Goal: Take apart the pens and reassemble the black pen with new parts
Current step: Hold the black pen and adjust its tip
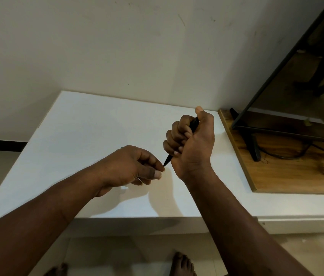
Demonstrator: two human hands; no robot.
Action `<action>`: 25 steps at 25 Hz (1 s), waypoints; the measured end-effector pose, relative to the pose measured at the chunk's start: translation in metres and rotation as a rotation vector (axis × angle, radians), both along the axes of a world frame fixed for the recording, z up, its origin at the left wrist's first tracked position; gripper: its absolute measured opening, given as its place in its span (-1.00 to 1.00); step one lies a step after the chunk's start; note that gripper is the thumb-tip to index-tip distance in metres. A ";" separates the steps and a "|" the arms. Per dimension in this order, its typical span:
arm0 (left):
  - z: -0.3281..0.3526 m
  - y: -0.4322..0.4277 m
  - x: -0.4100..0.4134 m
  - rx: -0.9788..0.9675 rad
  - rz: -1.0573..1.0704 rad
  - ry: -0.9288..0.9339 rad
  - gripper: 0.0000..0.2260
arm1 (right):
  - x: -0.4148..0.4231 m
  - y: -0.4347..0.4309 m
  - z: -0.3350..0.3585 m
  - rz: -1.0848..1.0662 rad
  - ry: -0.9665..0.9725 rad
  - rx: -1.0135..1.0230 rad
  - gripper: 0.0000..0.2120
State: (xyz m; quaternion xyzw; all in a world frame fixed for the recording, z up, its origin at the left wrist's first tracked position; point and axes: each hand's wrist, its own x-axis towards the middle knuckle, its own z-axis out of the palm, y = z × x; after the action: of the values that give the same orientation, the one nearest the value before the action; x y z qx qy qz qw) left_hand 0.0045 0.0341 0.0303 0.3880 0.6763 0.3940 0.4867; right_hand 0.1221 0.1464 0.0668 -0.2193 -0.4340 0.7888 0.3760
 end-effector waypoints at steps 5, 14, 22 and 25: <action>-0.002 0.001 0.001 0.013 0.020 0.017 -0.88 | 0.000 0.000 0.000 0.001 0.019 -0.013 -0.45; -0.014 0.002 0.006 0.233 0.065 0.475 -0.95 | 0.000 0.001 -0.001 0.016 0.025 -0.036 -0.45; -0.020 0.004 0.006 0.259 0.058 0.540 -0.90 | 0.000 0.003 -0.003 0.022 0.038 -0.049 -0.44; -0.021 0.005 0.006 0.260 0.063 0.535 -0.90 | -0.001 0.004 -0.003 0.020 0.046 -0.056 -0.44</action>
State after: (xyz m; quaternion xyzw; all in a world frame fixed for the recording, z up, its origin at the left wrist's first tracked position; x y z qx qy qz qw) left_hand 0.0105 0.0393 0.0089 0.5162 0.7361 0.3758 0.2248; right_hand 0.1214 0.1502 0.0635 -0.2072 -0.4054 0.8090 0.3717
